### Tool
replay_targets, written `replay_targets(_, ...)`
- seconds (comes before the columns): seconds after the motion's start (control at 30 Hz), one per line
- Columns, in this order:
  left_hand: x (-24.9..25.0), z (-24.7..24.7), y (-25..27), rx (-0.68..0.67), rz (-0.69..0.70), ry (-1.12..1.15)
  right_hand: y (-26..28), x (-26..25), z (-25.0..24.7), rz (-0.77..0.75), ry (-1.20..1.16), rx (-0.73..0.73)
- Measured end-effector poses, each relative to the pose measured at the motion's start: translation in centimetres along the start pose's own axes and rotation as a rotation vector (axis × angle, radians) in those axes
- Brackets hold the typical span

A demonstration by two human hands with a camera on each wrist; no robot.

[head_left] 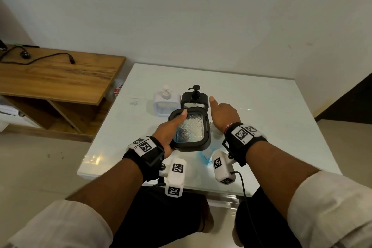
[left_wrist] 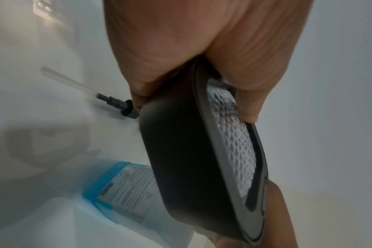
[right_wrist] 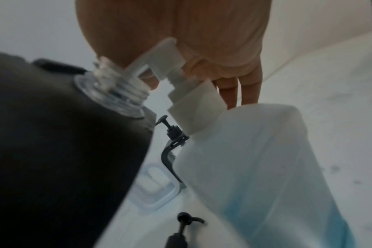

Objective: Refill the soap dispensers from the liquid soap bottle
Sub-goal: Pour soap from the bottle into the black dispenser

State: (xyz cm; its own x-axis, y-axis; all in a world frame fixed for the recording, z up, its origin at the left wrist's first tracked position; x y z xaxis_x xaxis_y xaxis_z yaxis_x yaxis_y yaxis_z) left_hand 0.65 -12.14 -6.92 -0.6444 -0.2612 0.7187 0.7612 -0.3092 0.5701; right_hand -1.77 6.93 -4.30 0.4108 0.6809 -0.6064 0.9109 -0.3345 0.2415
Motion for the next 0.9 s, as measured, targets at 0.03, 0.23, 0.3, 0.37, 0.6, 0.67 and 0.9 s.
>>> replay_targets(0.03, -0.1, -0.1, -0.1, -0.001, 0.001, -0.003, 0.0, 0.2, 0.1, -0.004, 0.02, 0.004)
replay_targets(0.23, 0.0, 0.1, 0.2, -0.005, -0.001, 0.007, 0.1, 0.8, -0.2, 0.043, -0.124, -0.002)
replay_targets(0.3, 0.0, 0.1, 0.2, -0.005, 0.0, -0.002, 0.3, 0.4, -0.4, 0.025, -0.116, 0.015)
replay_targets(0.37, 0.0, 0.2, 0.1, -0.005, 0.0, -0.004, 0.5, -0.1, -0.4, 0.008, -0.086, 0.01)
replay_targets(0.6, 0.2, 0.0, 0.2, -0.001, 0.004, -0.002, 0.7, 0.2, -0.5, -0.001, -0.037, 0.016)
replay_targets(0.67, 0.2, 0.1, 0.3, -0.015, 0.005, -0.008, 0.7, 0.3, -0.7, 0.007, -0.091, 0.001)
replay_targets(0.9, 0.4, 0.7, 0.5, -0.062, -0.011, 0.006, 1.0, -0.3, -0.5, 0.018, -0.058, -0.04)
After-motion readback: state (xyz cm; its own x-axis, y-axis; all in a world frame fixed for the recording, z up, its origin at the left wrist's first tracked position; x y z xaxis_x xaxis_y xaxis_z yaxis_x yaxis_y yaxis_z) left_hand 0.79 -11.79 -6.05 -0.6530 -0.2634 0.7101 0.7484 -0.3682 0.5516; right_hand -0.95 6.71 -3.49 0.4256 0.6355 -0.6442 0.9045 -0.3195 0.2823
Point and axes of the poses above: each hand's wrist, its own y-axis away from the middle knuckle, its own z-axis out of the palm, x = y × z, the point moved 4 cm from there along -y, towards the middle knuckle, and after that the axes turned 1 degree about -x, right-handed, at the moved point
